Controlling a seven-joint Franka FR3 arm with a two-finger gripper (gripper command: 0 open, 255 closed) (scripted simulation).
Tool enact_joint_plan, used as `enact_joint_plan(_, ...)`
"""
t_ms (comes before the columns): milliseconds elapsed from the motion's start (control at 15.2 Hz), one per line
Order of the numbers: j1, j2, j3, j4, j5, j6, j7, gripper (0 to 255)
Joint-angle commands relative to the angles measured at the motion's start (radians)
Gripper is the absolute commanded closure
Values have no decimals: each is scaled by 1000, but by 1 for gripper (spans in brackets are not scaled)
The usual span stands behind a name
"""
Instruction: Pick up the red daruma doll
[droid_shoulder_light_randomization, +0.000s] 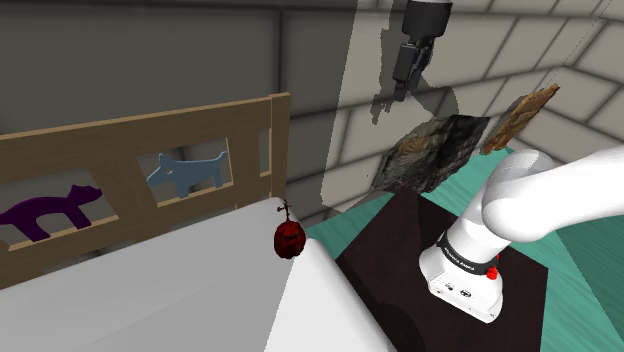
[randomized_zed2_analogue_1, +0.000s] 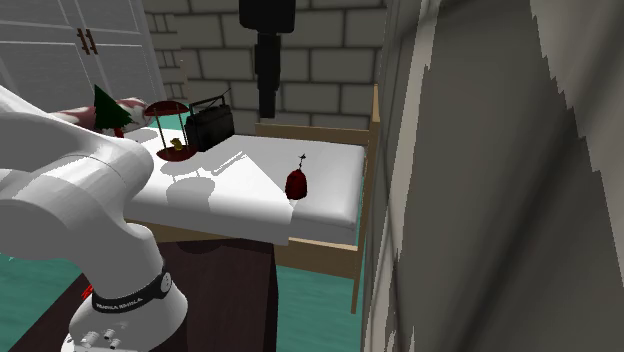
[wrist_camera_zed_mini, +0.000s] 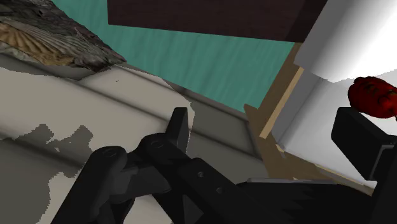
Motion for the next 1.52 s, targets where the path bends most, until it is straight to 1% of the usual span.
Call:
enact_joint_plan(0, 0, 0, 0, 0, 0, 0, 0, 0)
enact_joint_plan(396, 35, 31, 113, -87, 95, 130, 127, 0)
enact_joint_plan(726, 62, 96, 214, -126, 166, 250, 228, 0)
enact_joint_plan(1122, 85, 224, 338, -128, 227, 405, 350, 0)
enact_joint_plan(1452, 90, 369, 445, -94, 240, 537, 461, 0)
